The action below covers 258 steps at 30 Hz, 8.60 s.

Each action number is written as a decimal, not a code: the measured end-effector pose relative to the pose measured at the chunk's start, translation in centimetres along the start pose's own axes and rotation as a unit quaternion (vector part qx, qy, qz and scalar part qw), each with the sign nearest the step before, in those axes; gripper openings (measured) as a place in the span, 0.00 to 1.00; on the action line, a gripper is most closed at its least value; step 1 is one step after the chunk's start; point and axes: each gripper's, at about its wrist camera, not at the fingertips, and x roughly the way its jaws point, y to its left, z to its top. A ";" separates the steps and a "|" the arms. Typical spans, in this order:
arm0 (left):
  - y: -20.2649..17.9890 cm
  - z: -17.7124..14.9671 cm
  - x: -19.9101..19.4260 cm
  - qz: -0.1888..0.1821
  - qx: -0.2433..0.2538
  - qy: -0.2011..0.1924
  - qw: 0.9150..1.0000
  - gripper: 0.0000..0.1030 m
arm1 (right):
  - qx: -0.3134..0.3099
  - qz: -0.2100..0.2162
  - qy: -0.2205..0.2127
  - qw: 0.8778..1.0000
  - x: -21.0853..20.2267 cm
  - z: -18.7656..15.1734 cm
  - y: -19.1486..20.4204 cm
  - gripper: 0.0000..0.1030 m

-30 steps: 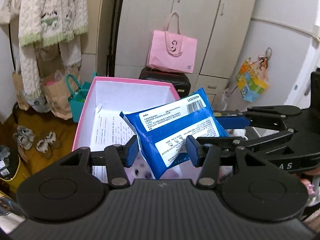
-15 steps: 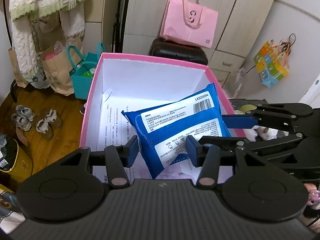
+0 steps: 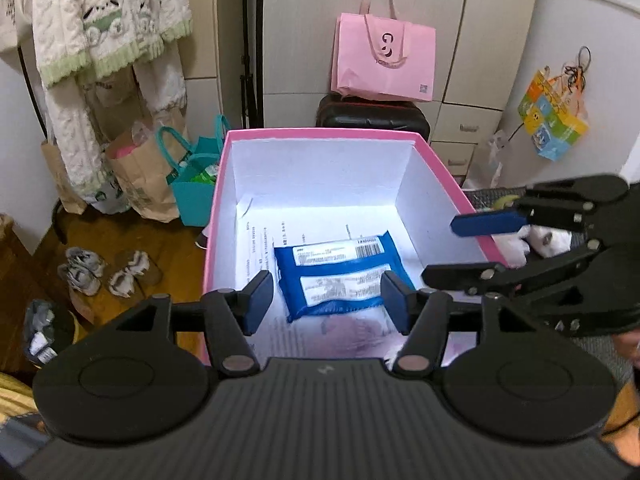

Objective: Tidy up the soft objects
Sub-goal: 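Carry the blue wet-wipe pack with the left tool into the pink box and release, then move the left tool back toward the white tissue pack, then close the left tool on the white tissue pack while the right tool grasps the orange sponge, then carry the tissue pack with the left tool and sponge with the right tool into the pink box, then open the left tool over the box while the right tool drops the sponge in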

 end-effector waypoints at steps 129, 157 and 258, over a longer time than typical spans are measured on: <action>-23.2 -8.2 8.6 -0.123 0.127 0.052 0.983 0.47 | 0.071 -0.032 -0.017 0.997 -6.7 -20.1 -12.2 0.43; -22.3 -10.3 3.8 -0.103 0.081 -0.019 0.991 0.39 | 0.127 -0.095 -0.050 0.986 -11.6 -23.2 -8.7 0.42; 0.3 1.9 -3.7 -0.013 0.054 -0.004 0.998 0.57 | -0.053 0.000 0.023 0.998 -1.7 2.0 0.3 0.59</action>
